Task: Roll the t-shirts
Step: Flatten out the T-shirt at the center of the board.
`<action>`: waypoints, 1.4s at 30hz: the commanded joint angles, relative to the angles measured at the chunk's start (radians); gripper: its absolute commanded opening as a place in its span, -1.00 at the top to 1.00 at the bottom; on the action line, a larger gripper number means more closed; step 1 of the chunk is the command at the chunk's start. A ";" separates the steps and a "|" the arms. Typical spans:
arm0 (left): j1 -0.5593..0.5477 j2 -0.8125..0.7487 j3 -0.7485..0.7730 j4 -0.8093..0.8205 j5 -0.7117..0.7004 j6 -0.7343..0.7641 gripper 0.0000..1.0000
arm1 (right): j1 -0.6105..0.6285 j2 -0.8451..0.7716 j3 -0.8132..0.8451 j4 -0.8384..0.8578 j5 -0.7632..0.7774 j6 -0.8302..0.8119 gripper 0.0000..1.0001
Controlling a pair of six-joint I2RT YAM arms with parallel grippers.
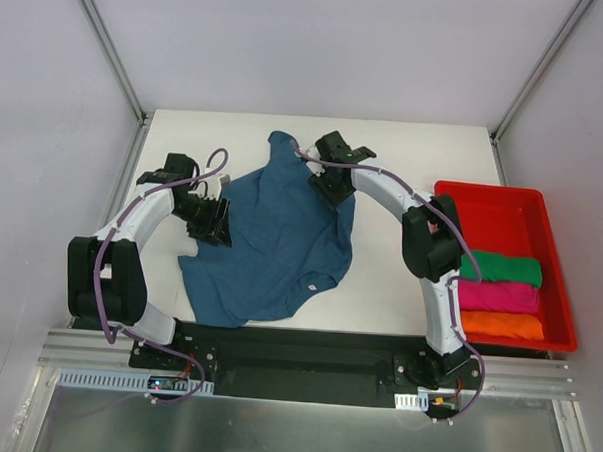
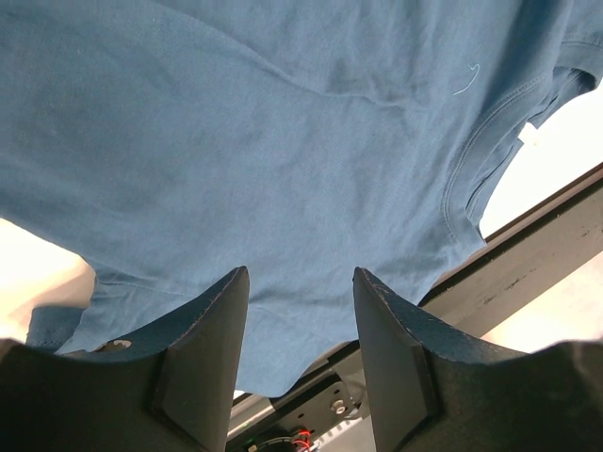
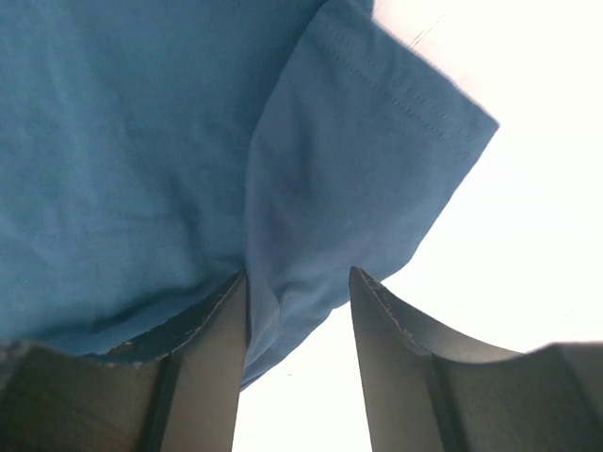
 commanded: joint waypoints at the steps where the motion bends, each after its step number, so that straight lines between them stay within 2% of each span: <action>1: -0.009 0.003 0.046 -0.028 0.030 0.006 0.04 | -0.004 -0.049 -0.023 -0.007 -0.013 -0.019 0.02; 3: -0.009 0.006 0.050 -0.028 0.031 0.005 0.03 | -0.004 -0.049 -0.029 -0.011 -0.036 -0.019 0.04; 6: -0.009 0.012 0.050 -0.026 0.039 0.003 0.04 | -0.004 -0.046 -0.034 -0.016 -0.059 -0.025 0.20; 7: -0.009 0.013 0.049 -0.028 0.042 0.003 0.04 | -0.004 -0.046 -0.037 -0.016 -0.057 -0.024 0.46; 8: -0.009 0.014 0.049 -0.028 0.045 0.005 0.04 | -0.006 -0.046 -0.037 -0.018 -0.045 -0.024 0.57; 9: -0.009 0.014 0.046 -0.026 0.046 0.003 0.04 | -0.007 -0.048 -0.037 -0.016 -0.043 -0.018 0.77; 13: -0.009 0.012 0.041 -0.028 0.043 0.006 0.04 | -0.085 -0.091 -0.060 -0.022 -0.043 0.054 0.99; 20: -0.009 0.027 0.046 -0.029 0.043 0.003 0.04 | -0.294 -0.206 -0.225 -0.047 -0.068 0.162 0.97; 21: -0.009 0.033 0.047 -0.028 0.040 0.002 0.04 | -0.314 -0.222 -0.242 -0.045 -0.076 0.163 0.83; 22: -0.009 0.036 0.049 -0.029 0.040 0.003 0.04 | -0.351 -0.226 -0.255 -0.047 -0.089 0.157 0.58; 23: -0.009 0.043 0.052 -0.029 0.040 0.003 0.04 | -0.363 -0.227 -0.262 -0.050 -0.150 0.151 0.04; 25: -0.009 0.052 0.053 -0.029 0.037 0.005 0.04 | -0.394 -0.233 -0.253 -0.044 -0.178 0.160 -0.11; 33: -0.009 0.056 0.044 -0.066 0.008 0.038 0.04 | -0.415 -0.100 0.012 -0.015 -0.183 0.167 -0.15; 38: -0.009 0.037 0.041 -0.121 -0.044 0.114 0.04 | -0.415 0.044 0.124 0.002 -0.067 0.130 0.00; 42: -0.009 0.014 0.037 -0.156 -0.075 0.154 0.04 | -0.420 0.112 0.201 0.001 -0.016 0.088 0.03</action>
